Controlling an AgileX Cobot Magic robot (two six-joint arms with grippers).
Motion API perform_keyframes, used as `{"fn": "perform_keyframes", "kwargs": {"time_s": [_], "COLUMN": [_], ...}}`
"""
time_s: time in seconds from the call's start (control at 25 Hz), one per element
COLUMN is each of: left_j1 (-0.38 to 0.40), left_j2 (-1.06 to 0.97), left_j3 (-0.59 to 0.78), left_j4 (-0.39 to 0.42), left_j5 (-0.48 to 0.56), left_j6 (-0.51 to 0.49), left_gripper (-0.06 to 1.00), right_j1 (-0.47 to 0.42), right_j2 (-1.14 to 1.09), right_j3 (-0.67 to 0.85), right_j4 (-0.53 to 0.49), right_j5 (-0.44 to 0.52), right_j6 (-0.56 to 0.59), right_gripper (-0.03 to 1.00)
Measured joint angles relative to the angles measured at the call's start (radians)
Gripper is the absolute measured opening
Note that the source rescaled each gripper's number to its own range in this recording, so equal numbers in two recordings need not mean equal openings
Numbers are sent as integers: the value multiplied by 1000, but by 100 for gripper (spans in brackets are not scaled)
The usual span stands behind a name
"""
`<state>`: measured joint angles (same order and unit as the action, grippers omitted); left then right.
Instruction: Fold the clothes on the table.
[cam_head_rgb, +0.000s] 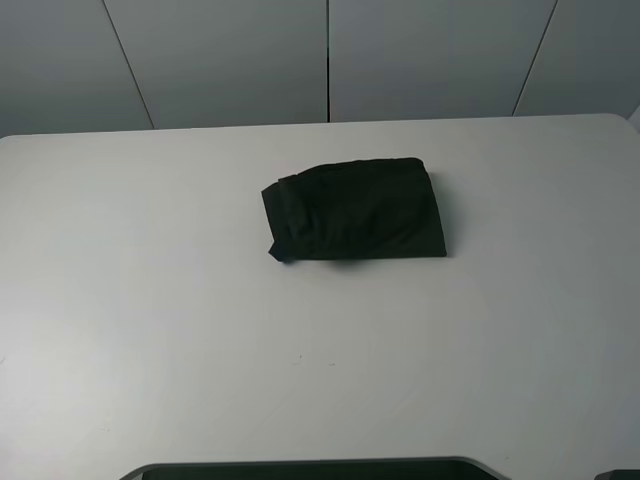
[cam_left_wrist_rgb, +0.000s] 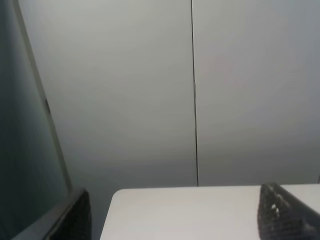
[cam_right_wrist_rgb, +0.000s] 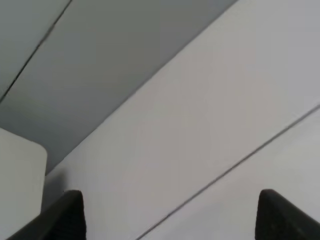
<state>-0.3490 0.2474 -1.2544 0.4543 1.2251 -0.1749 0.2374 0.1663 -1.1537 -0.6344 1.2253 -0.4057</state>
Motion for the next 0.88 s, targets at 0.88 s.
{"fn": "perform_keyframes", "kwargs": {"time_s": [0.88], "left_j1": [0], "left_j2": [-243], "left_j3": [514], "left_j4": [-192], "left_j5": [6], "left_j6": [-151], "left_gripper": [89], "right_j1": [-347], "right_j2": [-94], "right_j3": [347], "right_j4": [754], "right_j5": [0], "right_j6": [134], "right_gripper": [79]}}
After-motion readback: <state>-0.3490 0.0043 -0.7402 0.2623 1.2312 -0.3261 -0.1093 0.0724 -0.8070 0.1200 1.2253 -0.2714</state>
